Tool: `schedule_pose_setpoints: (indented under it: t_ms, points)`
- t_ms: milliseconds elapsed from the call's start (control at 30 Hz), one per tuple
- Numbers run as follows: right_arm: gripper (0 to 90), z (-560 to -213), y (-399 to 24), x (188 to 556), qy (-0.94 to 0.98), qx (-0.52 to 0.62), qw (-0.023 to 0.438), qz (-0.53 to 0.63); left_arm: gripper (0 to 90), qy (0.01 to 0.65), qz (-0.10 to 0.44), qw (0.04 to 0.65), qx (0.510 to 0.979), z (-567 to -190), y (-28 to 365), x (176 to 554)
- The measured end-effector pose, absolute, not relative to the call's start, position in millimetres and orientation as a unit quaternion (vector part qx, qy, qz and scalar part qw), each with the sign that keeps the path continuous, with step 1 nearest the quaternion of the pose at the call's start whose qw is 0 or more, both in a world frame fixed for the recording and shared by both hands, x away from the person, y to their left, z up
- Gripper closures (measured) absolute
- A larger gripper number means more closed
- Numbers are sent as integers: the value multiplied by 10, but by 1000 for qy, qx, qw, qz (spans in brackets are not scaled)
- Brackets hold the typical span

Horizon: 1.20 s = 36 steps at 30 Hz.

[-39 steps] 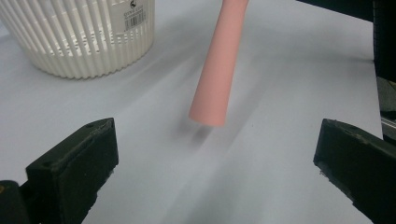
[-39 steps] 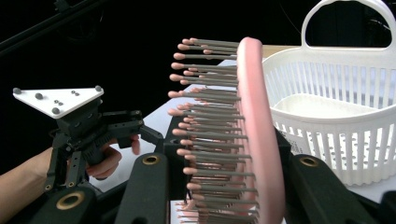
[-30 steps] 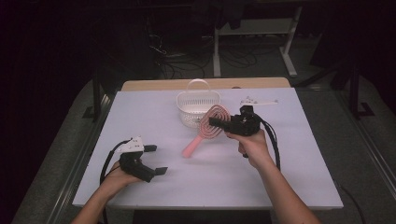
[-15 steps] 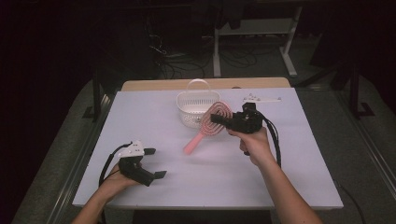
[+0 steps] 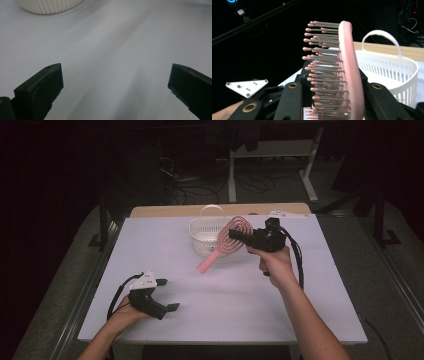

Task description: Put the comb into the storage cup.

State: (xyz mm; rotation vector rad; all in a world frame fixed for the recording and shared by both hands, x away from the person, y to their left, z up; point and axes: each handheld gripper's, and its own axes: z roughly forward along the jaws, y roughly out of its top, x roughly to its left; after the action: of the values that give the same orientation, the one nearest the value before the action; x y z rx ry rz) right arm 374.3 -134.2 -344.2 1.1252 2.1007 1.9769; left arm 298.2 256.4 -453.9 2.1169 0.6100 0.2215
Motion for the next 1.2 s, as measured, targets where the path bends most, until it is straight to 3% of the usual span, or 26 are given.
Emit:
schedule_pose_setpoints:
  t_ms: [1200]
  points:
    - [626,-2963,-1368,4134,650,377,83,654,0,249,92,450,853,-4537,2594,2982]
